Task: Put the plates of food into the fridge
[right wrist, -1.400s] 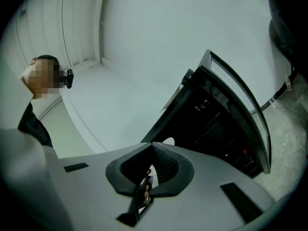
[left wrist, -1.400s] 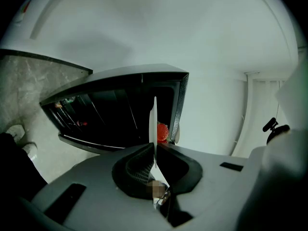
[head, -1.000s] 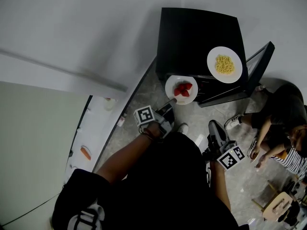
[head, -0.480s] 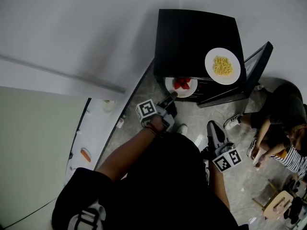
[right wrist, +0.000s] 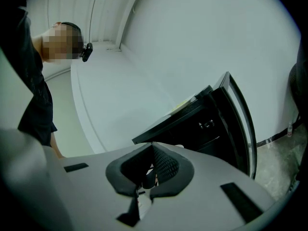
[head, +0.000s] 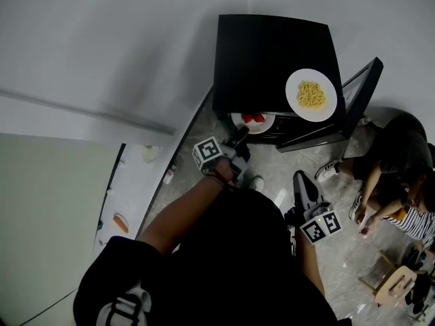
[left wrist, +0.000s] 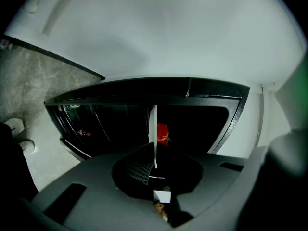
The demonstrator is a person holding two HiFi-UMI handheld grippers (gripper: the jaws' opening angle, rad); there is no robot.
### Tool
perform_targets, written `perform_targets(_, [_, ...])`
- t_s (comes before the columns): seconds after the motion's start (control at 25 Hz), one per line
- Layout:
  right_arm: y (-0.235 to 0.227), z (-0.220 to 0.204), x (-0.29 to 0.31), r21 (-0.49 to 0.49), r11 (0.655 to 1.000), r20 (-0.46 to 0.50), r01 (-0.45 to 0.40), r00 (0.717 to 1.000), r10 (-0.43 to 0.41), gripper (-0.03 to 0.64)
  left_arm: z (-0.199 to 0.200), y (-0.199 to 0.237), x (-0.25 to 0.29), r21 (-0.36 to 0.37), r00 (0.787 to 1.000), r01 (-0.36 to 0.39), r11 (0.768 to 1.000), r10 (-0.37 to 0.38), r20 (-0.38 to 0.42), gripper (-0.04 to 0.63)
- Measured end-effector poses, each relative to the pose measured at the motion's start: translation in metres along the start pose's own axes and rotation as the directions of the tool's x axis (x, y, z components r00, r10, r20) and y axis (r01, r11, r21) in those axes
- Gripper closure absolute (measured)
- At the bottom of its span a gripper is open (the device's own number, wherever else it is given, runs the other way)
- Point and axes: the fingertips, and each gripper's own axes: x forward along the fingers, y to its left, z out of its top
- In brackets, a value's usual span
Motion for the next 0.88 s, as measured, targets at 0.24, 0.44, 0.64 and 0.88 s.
perform_targets(0.24, [-0.009,0.002,0.000,0.084,0.996,0.020,0.019,1.000,-0.021,0.592,0.009,0.004,0.012,-0.024,1.000,-0.011,1.000,0.012,0.024,0.561])
perform_targets(0.44, [-0.013,0.003,-0.002,0.092,0.995,0.021,0.033,0.999,-0.035,0.592,0.014,0.005,0.022,-0.047,0.997,-0.018,0.999,0.022,0.079,0.563])
perform_targets(0.64, [-0.021,0.000,-0.003,0.110,0.993,0.014,0.048,0.999,-0.050,0.592,0.020,0.006,0.034,-0.060,0.990,-0.021,0.998,0.029,0.136,0.563])
perform_targets(0.88, [-0.023,-0.001,-0.002,0.124,0.991,0.018,0.049,0.998,-0.052,0.592,0.029,0.006,0.043,-0.055,0.986,-0.023,0.998,0.032,0.164,0.563])
